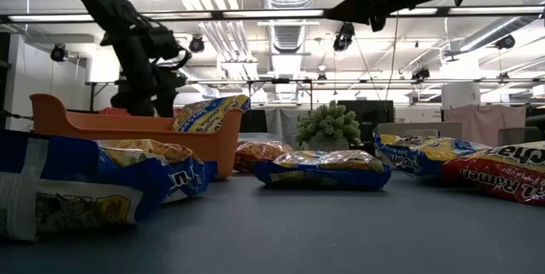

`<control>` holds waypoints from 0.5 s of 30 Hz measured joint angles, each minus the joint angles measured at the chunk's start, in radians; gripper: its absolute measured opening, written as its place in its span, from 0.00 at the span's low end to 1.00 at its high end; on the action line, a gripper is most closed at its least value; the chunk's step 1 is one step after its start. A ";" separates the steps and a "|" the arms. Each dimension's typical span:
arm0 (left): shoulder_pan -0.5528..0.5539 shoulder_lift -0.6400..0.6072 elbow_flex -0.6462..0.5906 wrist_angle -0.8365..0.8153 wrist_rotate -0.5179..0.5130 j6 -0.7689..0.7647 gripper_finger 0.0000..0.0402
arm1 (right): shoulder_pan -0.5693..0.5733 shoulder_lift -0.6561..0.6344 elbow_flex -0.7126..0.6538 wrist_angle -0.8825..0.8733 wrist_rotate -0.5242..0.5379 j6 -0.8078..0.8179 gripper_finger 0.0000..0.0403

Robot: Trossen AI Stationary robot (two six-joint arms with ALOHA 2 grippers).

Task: Sort Maruchan noodles
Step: Put the red noodle pack into the transparent bin

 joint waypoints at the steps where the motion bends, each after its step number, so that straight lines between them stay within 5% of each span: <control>1: 0.021 0.006 0.000 -0.003 0.011 0.010 0.59 | 0.000 0.000 0.000 -0.011 0.000 0.000 0.02; 15: 0.132 0.114 -0.001 0.022 0.109 0.057 0.53 | 0.000 0.000 0.000 -0.046 0.000 0.035 0.02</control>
